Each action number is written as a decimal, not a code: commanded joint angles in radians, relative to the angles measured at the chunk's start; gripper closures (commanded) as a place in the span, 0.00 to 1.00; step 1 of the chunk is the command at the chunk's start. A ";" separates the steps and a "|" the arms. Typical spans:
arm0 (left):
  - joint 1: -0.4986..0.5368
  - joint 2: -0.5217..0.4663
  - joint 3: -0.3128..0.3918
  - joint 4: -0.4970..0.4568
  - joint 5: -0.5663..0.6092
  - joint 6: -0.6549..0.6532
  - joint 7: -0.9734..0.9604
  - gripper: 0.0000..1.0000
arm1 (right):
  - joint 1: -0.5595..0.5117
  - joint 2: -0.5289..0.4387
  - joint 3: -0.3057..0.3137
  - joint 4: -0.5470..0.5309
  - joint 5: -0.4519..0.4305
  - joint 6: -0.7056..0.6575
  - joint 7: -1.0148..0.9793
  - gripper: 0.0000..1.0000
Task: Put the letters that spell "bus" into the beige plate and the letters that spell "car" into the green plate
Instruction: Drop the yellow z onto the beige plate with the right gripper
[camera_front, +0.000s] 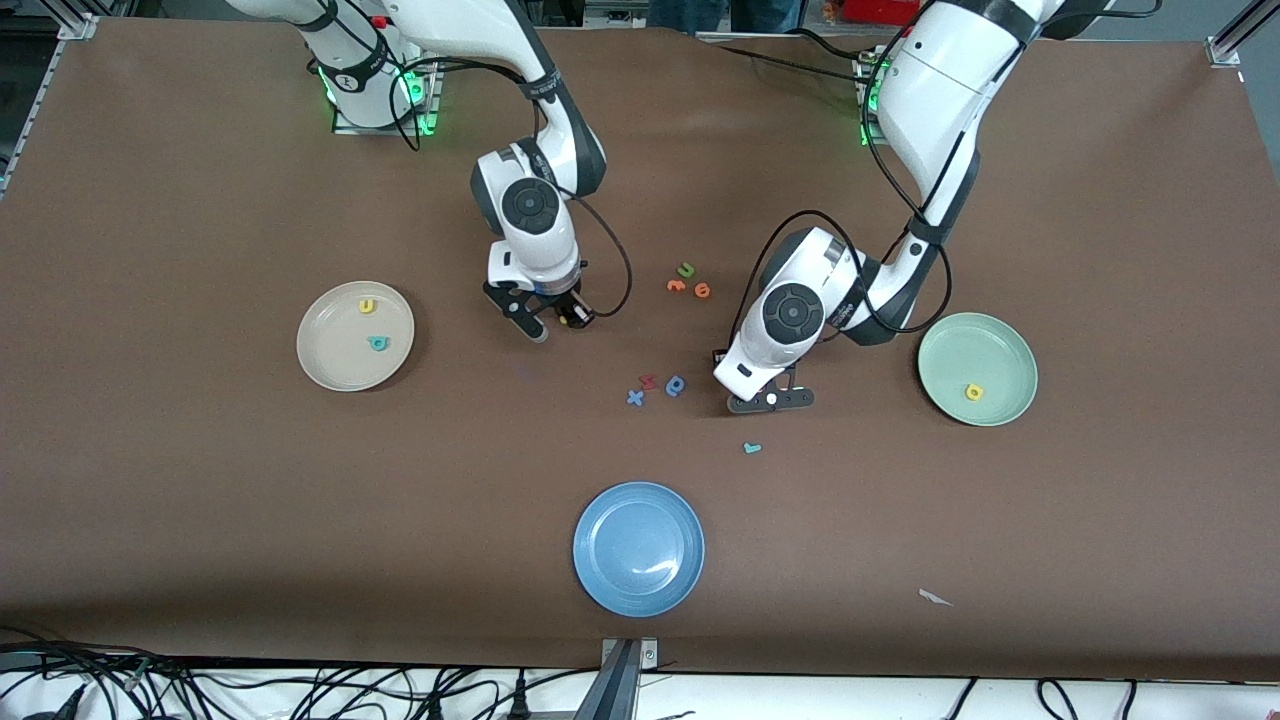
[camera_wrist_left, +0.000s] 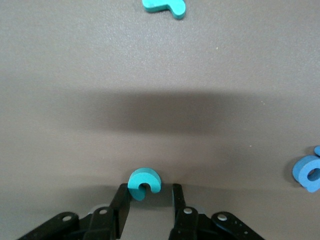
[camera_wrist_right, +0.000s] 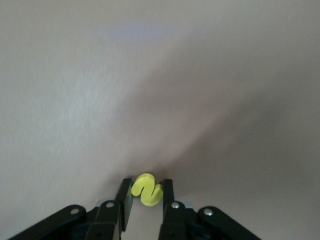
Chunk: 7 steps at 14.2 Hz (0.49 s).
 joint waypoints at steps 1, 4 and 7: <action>0.004 0.004 0.000 0.008 -0.023 -0.017 0.014 0.63 | 0.001 -0.074 -0.100 0.003 0.018 -0.155 -0.157 0.90; 0.006 0.005 0.001 0.008 -0.021 -0.017 0.016 0.65 | 0.001 -0.119 -0.252 -0.002 0.018 -0.305 -0.445 0.90; 0.008 0.010 0.001 0.008 -0.018 -0.017 0.016 0.67 | -0.025 -0.122 -0.384 -0.009 0.026 -0.401 -0.732 0.90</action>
